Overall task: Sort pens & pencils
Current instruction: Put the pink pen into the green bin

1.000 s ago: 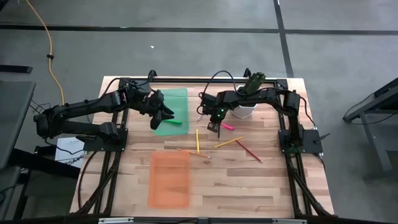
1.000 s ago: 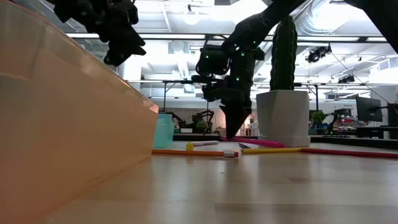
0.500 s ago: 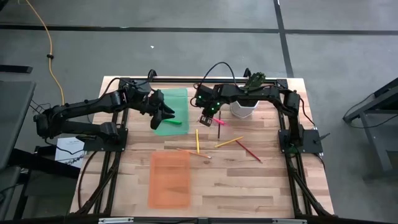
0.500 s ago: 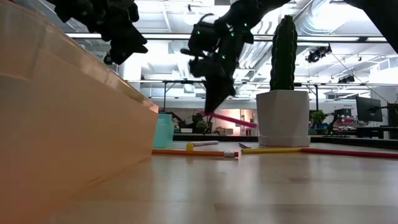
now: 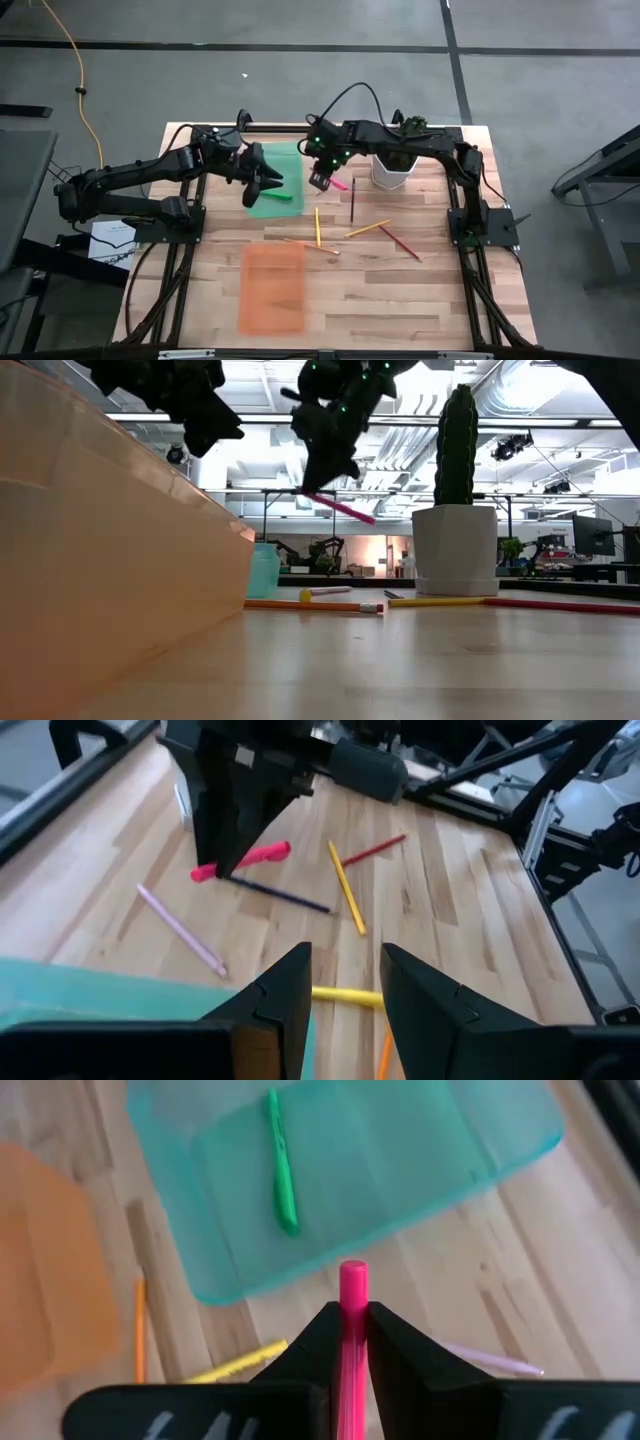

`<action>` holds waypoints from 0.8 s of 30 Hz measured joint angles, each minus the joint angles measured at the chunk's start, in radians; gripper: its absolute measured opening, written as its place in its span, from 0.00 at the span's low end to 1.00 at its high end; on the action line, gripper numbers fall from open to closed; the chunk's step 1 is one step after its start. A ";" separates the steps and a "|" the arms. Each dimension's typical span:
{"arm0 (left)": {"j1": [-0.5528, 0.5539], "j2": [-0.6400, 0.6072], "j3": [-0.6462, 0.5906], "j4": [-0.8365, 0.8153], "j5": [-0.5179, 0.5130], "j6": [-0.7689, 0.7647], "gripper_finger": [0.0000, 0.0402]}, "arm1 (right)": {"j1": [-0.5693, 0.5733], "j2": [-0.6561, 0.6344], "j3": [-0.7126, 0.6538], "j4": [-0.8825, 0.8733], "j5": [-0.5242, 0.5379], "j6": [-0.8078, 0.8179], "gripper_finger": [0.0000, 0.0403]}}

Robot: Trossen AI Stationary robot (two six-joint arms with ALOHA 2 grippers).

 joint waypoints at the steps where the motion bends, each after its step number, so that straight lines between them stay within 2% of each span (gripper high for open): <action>1: 0.000 0.000 0.000 0.011 0.000 0.003 0.28 | 0.000 0.000 0.015 -0.002 0.000 0.000 0.07; 6: 0.002 0.000 0.000 0.059 -0.006 0.020 0.28 | -0.002 0.000 0.081 -0.031 -0.004 0.007 0.07; 24: 0.002 0.000 0.000 0.061 -0.045 0.046 0.28 | -0.001 -0.001 0.220 -0.037 -0.030 0.034 0.07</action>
